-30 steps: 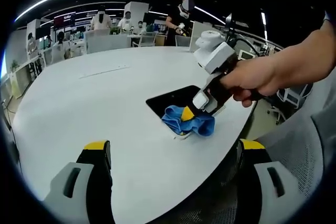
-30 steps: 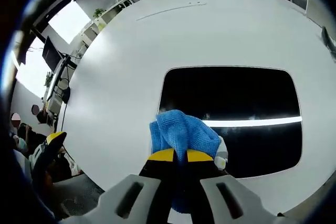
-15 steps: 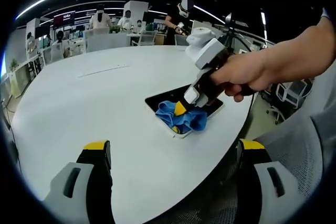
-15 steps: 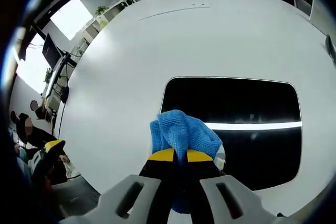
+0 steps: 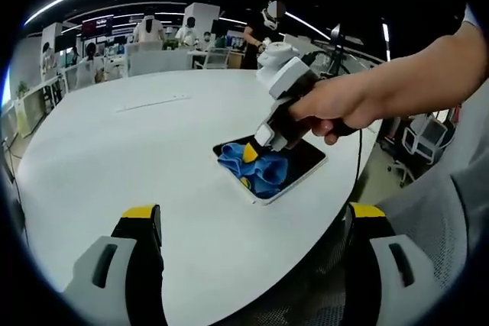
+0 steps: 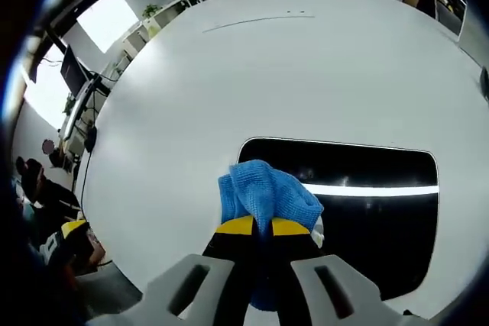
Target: Wipe the mirror surface with the cleaning cloth until all visible marks leave the cleaned area.
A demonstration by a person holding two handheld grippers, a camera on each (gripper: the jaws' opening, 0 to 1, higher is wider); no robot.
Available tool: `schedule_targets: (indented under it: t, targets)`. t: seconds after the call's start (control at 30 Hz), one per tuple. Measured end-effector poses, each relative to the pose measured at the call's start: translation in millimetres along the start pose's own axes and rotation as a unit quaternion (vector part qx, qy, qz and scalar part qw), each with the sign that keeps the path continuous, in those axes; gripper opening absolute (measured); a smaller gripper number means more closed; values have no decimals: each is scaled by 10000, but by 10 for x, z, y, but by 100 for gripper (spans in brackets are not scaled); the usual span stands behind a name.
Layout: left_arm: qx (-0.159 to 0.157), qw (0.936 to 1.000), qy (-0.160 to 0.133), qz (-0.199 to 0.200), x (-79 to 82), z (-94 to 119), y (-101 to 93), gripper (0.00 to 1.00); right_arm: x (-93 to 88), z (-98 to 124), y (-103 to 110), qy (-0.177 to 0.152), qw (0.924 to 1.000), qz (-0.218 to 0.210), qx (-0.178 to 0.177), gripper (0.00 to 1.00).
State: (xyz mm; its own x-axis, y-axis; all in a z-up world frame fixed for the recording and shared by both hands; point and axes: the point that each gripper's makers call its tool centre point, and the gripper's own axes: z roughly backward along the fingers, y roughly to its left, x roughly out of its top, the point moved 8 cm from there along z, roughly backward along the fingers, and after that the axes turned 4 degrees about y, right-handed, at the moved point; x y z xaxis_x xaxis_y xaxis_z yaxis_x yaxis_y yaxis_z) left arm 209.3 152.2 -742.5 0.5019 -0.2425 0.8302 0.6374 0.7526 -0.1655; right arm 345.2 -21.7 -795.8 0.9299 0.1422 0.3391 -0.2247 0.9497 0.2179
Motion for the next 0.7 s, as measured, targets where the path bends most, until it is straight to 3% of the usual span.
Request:
schedule_targets:
  t: [0.47, 0.7]
  targets:
    - [58, 9999, 121, -21, -28, -23, 23, 99, 223, -98, -36, 58, 9998, 184, -1, 0]
    - [265, 9992, -226, -204, 49, 38, 55, 99, 304, -133, -40, 18, 9998, 187, 21, 0]
